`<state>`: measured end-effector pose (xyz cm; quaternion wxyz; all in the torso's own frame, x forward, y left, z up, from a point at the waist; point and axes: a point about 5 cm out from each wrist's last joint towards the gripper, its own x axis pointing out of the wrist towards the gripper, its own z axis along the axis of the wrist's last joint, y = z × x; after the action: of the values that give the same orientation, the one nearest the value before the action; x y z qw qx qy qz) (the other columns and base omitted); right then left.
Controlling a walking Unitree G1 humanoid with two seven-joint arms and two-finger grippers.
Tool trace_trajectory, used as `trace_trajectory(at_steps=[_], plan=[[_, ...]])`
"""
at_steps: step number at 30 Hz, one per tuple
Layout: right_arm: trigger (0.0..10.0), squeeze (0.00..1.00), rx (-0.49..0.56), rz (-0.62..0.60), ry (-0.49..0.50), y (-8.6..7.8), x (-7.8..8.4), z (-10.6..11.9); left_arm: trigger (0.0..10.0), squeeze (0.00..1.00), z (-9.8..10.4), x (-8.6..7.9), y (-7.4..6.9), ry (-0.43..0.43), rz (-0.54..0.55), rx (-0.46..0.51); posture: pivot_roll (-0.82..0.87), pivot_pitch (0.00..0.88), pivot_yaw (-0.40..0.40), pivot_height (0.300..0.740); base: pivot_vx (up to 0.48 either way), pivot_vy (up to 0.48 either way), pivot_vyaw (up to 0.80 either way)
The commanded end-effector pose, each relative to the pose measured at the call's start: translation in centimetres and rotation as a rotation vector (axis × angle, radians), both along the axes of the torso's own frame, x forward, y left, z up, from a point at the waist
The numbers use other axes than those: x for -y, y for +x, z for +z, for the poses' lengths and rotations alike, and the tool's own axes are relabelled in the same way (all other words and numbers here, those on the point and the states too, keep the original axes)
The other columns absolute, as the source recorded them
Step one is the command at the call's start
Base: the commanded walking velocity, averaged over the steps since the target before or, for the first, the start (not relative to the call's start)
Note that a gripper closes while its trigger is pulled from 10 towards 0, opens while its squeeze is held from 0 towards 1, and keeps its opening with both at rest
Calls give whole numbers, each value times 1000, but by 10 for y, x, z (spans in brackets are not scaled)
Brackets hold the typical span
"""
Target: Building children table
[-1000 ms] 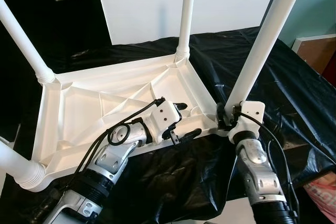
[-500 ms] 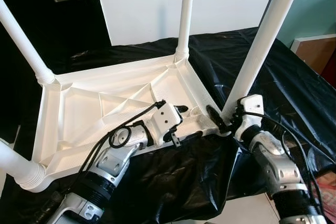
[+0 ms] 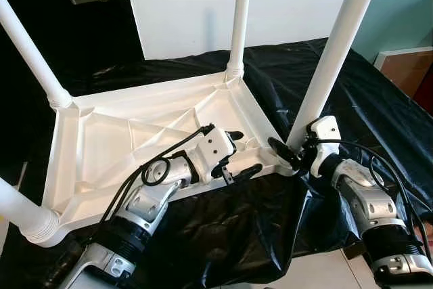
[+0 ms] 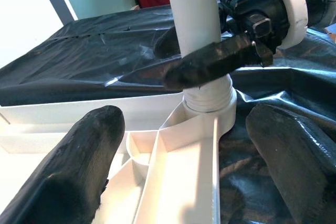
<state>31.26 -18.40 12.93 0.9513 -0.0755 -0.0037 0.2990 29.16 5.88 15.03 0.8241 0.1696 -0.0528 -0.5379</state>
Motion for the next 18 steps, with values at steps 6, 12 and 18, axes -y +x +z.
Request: trace_trajectory(at_steps=[6,12,18], plan=[[0,0,-27,17,-13,-1,2,-10,10000,0,0,-1,0,21,-43,3,-23,0,1,740,0,0,0],[4980,0,-36,-12,-3,0,5,-13,10000,0,1,0,2,21,-46,5,-28,0,5,740,0,0,0],[10000,0,-33,-179,27,2,4,-13,10000,0,0,3,2,20,-58,3,-46,0,9,740,0,0,0]])
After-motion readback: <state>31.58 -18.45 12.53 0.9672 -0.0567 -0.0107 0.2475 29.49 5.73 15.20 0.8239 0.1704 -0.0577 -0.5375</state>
